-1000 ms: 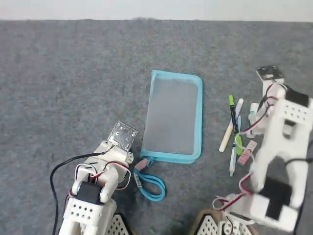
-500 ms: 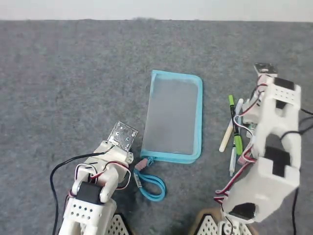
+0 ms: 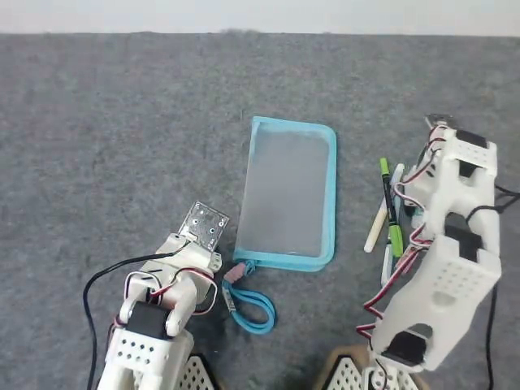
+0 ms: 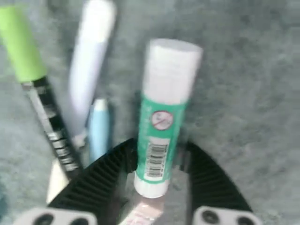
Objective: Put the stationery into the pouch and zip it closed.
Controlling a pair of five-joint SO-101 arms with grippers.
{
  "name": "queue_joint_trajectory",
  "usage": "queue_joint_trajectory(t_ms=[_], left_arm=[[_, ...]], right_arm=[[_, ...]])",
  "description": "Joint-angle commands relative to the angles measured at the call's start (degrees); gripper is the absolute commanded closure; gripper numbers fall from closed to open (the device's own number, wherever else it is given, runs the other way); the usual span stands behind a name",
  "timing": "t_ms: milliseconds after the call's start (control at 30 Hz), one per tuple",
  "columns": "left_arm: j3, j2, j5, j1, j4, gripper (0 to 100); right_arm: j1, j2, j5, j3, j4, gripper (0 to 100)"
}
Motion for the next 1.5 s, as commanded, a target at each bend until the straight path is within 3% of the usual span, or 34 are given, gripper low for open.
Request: queue_joint_trajectory(t_ms=[0, 400, 600, 700, 833, 1100, 1467], left_arm=[[-0.5, -0.2, -0.4, 0.3, 0.3, 98], [-0.5, -0.2, -0.4, 0.3, 0.3, 98], [-0.5, -0.2, -0.4, 0.3, 0.3, 98], [-0.5, -0.2, -0.4, 0.3, 0.3, 98], [-0.5, -0.2, -0.4, 0.3, 0.3, 98], [-0.5, -0.2, -0.4, 0.3, 0.3, 98], [-0.5, -0.2, -0.4, 0.3, 0.3, 98]], right_arm=[[5.5, 0.1, 2.3, -3.7, -0.7, 99.1], [25.4, 0.7, 28.0, -13.3, 1.7, 99.1], [25.1, 0.7, 29.3, -13.4, 1.6, 98.7], [24.2, 0.4, 28.8, -13.4, 2.4, 91.3], [21.8, 0.0, 28.7, -14.4, 7.3, 79.7], [15.0, -3.2, 20.6, -21.4, 17.1, 79.0], [-11.9, -12.9, 8.3, -20.4, 24.0, 79.0]])
